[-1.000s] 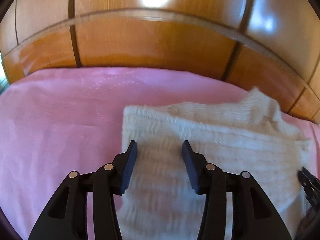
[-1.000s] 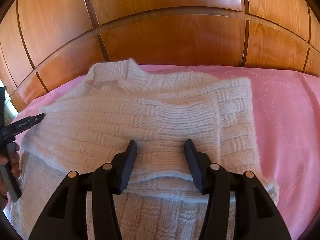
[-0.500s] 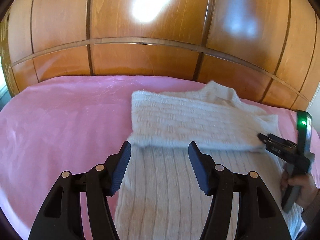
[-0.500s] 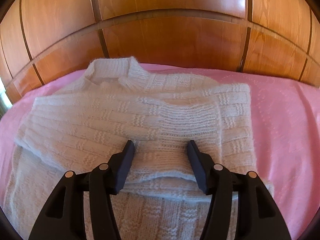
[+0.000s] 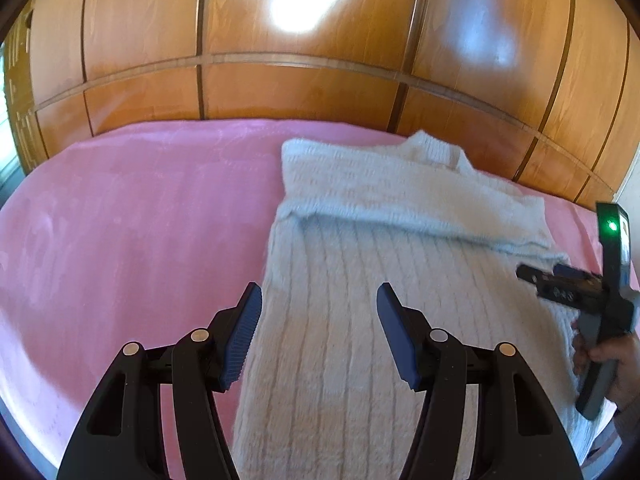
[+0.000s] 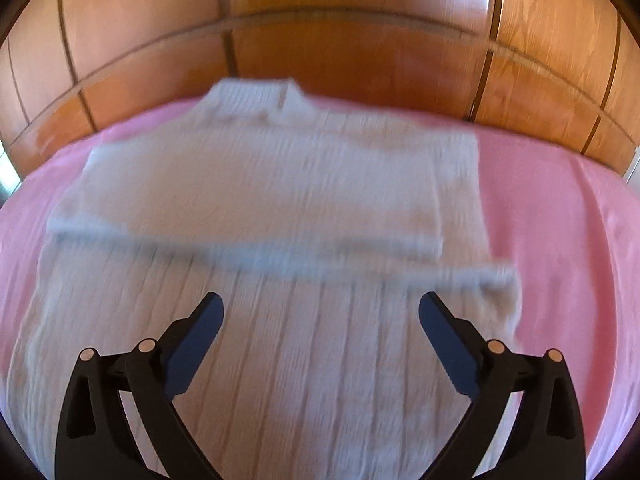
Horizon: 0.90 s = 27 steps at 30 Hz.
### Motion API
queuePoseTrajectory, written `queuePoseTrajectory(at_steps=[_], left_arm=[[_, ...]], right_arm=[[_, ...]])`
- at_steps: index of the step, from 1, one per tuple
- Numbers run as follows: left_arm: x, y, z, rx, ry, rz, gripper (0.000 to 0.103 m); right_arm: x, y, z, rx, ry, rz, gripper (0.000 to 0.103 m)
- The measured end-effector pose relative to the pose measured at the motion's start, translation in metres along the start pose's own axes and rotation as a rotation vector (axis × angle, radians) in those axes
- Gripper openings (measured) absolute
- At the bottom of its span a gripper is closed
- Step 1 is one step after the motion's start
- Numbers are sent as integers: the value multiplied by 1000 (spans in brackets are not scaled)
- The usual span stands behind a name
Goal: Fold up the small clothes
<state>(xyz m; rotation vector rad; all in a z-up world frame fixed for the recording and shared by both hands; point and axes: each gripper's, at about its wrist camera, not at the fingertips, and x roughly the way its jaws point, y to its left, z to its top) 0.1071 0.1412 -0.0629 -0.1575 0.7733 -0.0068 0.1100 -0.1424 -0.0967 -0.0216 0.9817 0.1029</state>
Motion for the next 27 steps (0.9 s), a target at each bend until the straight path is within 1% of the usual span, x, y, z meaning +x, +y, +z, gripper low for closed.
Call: queuePoseTrajectory(at_steps=[2,4,7,10,13,16,18,19,20,22,23,24,25,26,27], left_arm=[[0,4,-8,-7,16,4,59],[0,8,-17,-11,32,11,59],[0,18,-33,-24,68,15,59],[-7,32,-52,-49,99,22,59],[-19,45,-68,-72,119,15,59],[-34,55,-86,-94,139,-20,59],[-43,58,-96,-99,148,-47,59],[-47,57,-100,-102,156,-62,59],[-51,56,-105,-106,168,-87,59],[-57,53,-112,-112,184,-118,59],[-60,49,-116,-104,195,-140,59],[-62,46,-119,-89,204,-156,52],[-63,42,-122,-74,215,-168,47],[-62,38,-126,-57,237,-176,36],[-61,36,-128,-46,250,-182,25]], right_arm=[[-5,1,-18,-2,31,13,100],[-13,1,-32,-4,28,20,100],[-29,-2,-48,-9,41,53,100],[-48,-14,-63,7,44,75,100],[-69,-41,-74,83,19,74,100],[-87,-72,-91,177,10,77,99],[-97,-91,-105,231,25,87,93],[-101,-100,-115,261,43,105,86],[-104,-104,-120,273,54,115,77],[-110,-109,-139,289,91,137,67],[-114,-110,-145,287,95,144,66],[-116,-109,-149,280,100,146,63],[-120,-108,-155,272,105,148,58],[-123,-105,-162,265,117,153,53],[-123,-103,-164,261,126,157,50]])
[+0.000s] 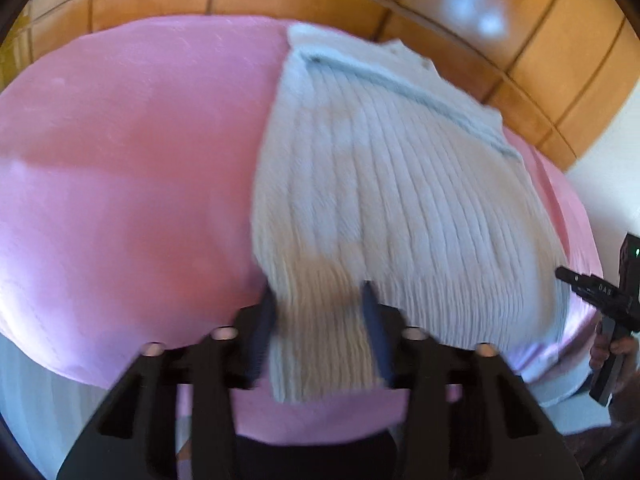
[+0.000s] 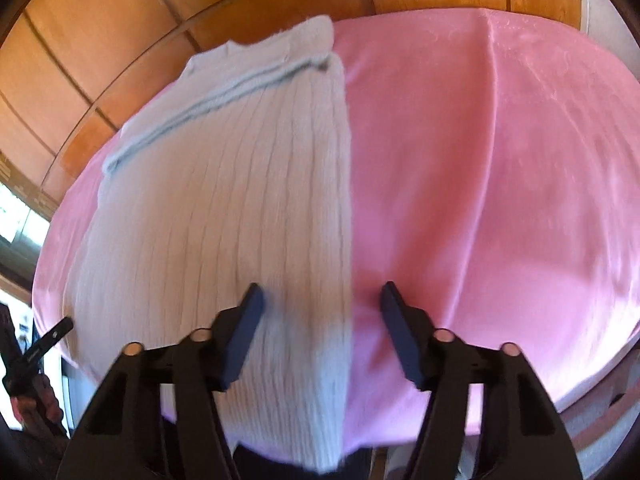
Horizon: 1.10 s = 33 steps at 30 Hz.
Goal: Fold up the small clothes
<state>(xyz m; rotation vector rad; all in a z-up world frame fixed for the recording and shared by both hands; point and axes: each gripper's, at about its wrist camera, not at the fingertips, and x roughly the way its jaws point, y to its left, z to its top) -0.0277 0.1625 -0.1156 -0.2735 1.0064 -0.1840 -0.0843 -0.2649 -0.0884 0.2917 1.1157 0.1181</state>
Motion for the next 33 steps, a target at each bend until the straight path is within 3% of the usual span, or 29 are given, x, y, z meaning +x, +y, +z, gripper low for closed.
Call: queuePoseTrajectory(at_steps=[2,3,4,5,12,18,25,27,28,29,31,32,33], left_arm=[[-1,-3,-2,19,3,-12,13],[-3,-3,0,17,0,-26,9],[-7,-3,2,16,-6,-46,8],[-12,-4,5,22,-16,-68,7],[-36,-5,42,-12,-95,-230,6],[-20,8,92,-133,-142,-331,6],[24,25,153,-193,-144,-259,6],[41,29,172,-214,-137,-231,6],[46,31,177,-223,-136,-221,6],[52,34,185,-243,-137,-203,10],[56,42,193,-272,-151,-181,24],[55,47,195,-287,-175,-145,38],[54,52,196,-301,-188,-116,60]], right_arm=[[-1,6,-8,-27,27,16,36],[-1,8,-9,-40,43,28,33],[-1,12,-9,-46,75,72,20],[1,14,-9,-49,85,95,14],[-23,27,31,-38,-42,234,11],[-11,23,86,56,-124,273,11],[30,15,140,129,-108,239,12],[38,9,153,153,-110,230,23],[41,5,157,173,-115,238,39],[40,-2,162,205,-135,257,60],[31,-12,168,252,-199,270,70],[26,-17,169,269,-216,284,80],[22,-23,170,292,-232,294,86]])
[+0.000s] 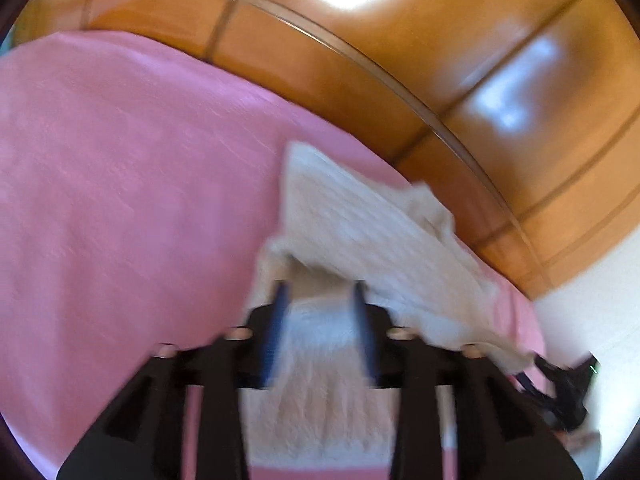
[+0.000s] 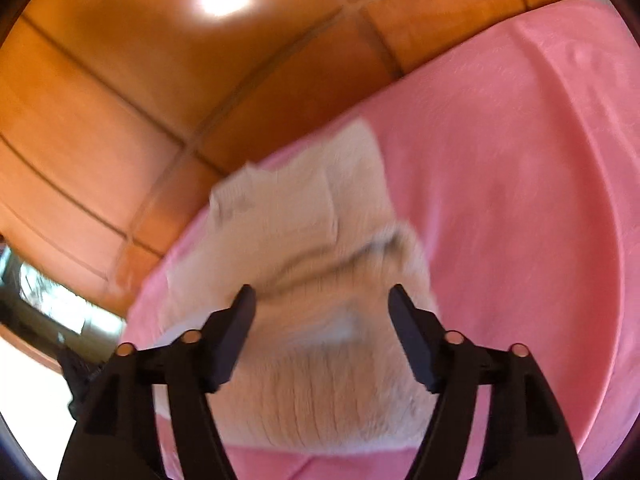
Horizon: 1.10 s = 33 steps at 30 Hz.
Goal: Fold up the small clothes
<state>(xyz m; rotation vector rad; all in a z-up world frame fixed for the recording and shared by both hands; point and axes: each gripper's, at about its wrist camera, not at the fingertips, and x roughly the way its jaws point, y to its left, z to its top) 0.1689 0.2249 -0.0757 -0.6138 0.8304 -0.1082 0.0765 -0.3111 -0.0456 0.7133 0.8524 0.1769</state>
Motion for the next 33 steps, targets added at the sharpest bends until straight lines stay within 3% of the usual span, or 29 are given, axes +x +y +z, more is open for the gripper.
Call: queuePoseTrajectory(at_steps=[1,3,7,9,11,14,16,17,19,28,31,33], left_arm=[[-5,8,1,-24,-25,19,66],[-14,23,0,-47,-51,-5,68],[-22,38,-21,28,-6,-27,68],[-22,41,-41,87,41,-51,68],[-20,44,-60,123,95,-55,68],[-11,41,-83,145,151,-58,68],[-9,34,-92,190,137,-31,60],[-7,31,-93,204,157,-29,37],[-2,24,-95,232,169,6,20],[-32,26,-114,251,152,-19,12],[-45,29,-128,244,162,-23,4],[-52,31,-136,252,168,-17,0]], right_arm=[[-8,-5,1,14,-21,-7,89],[-13,-9,-2,-9,-14,-26,89],[-19,-16,-33,-96,50,-96,85],[-15,-17,-49,-141,83,-122,79],[-7,-16,-65,-188,119,-150,64],[6,-13,-79,-251,131,-217,51],[9,-12,-80,-259,123,-232,43],[9,-13,-78,-245,126,-228,30],[9,-10,-76,-233,133,-215,20],[-29,-7,-92,-235,127,-178,13],[-41,-10,-100,-224,135,-192,0],[-50,-15,-106,-224,140,-209,0]])
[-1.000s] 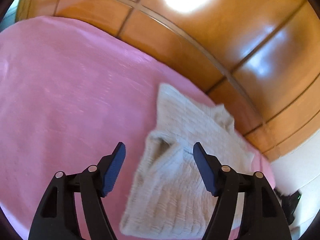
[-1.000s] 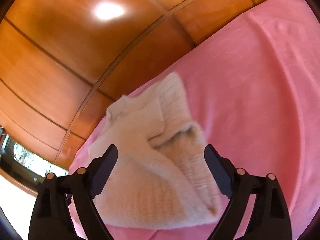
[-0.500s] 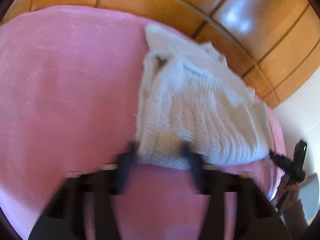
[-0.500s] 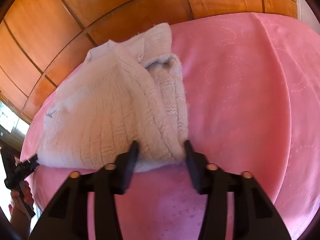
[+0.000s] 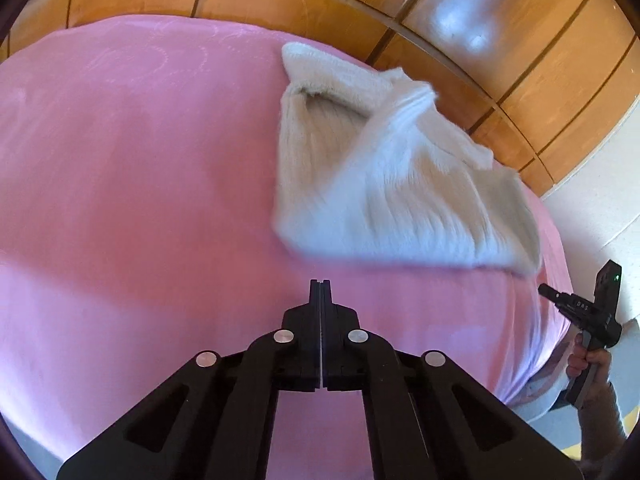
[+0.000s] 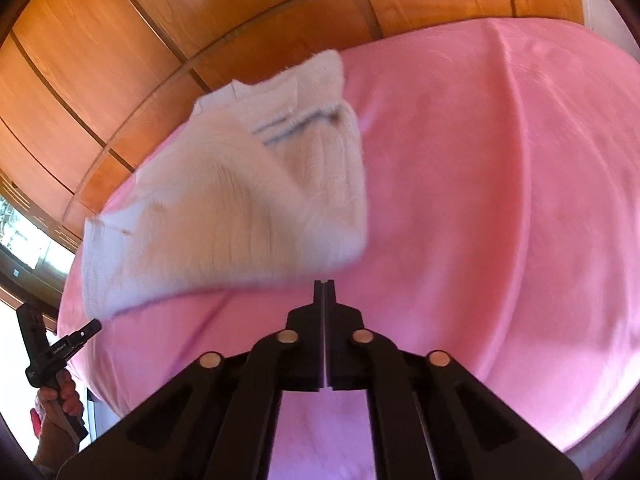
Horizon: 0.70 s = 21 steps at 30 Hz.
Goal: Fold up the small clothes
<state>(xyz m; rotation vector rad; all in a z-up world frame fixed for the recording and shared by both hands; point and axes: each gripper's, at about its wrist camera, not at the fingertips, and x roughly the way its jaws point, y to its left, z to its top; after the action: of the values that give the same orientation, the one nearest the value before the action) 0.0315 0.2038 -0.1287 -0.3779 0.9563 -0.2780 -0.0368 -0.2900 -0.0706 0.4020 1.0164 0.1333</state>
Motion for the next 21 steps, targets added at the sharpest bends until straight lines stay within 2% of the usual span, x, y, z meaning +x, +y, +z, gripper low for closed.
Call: queuePoseTrajectory(at_steps=[2,3,4,6,7,8,9,11,15,16,17,18,19,20,21], left_arm=[[-2,7,-8,-20,8,30,0],[-3,10,-10,-21,13,19,0],[-6,11,-9,-15,-4,36,0],[-12,9,-6,-1,-26,45,0],[-13,8,-3,2,-34,35,0],[-13,6,1,1,-50,41,9],[-12,5,5,3,-66,49,33],[-8,2,15,0,-91,53,54],[11,-3,35,9,-103,62,54],[16,-1,39,10,-100,58,54],[25,0,43,5,-84,53,50],[29,1,45,5,-71,48,27],[34,1,47,14,-56,54,18],[36,-2,48,31,-61,75,9],[34,-3,48,37,-66,67,7]], right_arm=[[-5,-8,-4,11,2,-25,1],[-8,-9,-5,3,-2,-28,4],[-11,-8,-4,-11,-10,-38,6],[-14,-3,2,-41,-34,-54,33],[-16,0,6,-54,-40,-44,55],[-17,4,12,-66,-66,-42,56],[-15,8,18,-84,-74,-44,56],[-8,15,31,-116,-84,-55,56],[22,26,49,-184,-55,-81,56],[30,28,52,-201,-43,-99,52],[41,31,54,-225,-15,-104,33],[50,33,54,-244,15,-111,20],[54,35,53,-258,29,-115,8],[55,37,52,-274,33,-122,7],[52,39,51,-274,32,-116,6]])
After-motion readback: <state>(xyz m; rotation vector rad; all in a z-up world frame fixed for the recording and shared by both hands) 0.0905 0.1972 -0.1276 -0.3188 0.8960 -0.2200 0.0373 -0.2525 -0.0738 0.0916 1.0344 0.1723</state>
